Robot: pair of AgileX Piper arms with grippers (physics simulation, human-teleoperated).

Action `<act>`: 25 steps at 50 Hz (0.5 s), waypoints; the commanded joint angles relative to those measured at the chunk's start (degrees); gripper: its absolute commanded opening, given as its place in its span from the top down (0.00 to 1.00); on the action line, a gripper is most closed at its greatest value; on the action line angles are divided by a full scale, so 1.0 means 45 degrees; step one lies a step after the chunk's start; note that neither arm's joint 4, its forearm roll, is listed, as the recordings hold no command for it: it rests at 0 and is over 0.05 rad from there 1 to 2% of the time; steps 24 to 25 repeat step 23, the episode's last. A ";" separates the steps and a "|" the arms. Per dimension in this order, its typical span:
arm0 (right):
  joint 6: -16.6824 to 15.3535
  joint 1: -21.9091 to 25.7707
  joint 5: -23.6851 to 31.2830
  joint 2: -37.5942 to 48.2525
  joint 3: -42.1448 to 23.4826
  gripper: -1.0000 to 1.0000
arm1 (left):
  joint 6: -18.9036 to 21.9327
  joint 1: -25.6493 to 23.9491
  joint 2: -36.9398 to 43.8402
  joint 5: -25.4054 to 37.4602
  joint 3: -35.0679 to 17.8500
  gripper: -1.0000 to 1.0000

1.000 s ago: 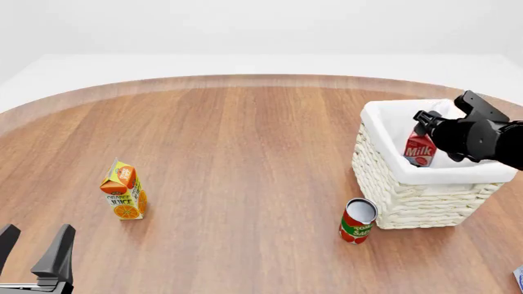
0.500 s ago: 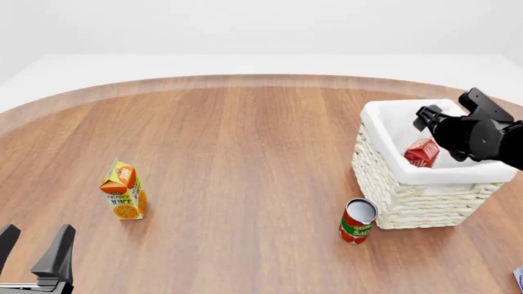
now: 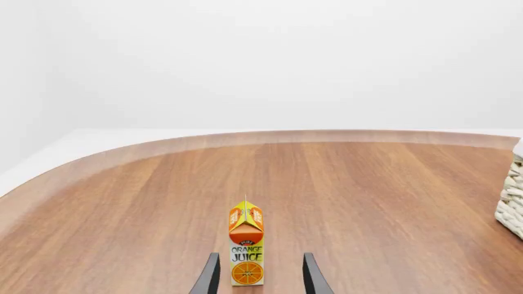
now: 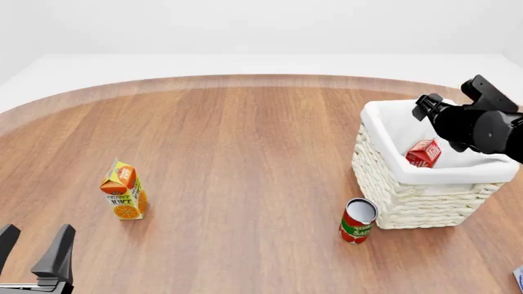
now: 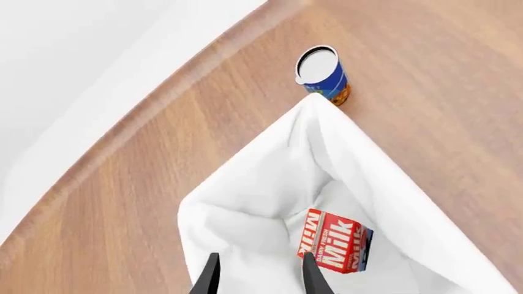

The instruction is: Pick the milk and place it in the basket.

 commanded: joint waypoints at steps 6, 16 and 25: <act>0.0197 0.0540 0.0615 -0.1244 -0.0294 0.00 | 0.0000 0.0000 0.0000 0.0000 0.0000 0.00; 0.0312 0.1413 0.0705 -0.2537 -0.0300 0.00 | 0.0000 0.0000 0.0000 0.0000 0.0000 0.00; 0.0499 0.1751 0.0681 -0.3480 0.0065 0.00 | 0.0000 0.0000 0.0000 0.0000 0.0000 0.00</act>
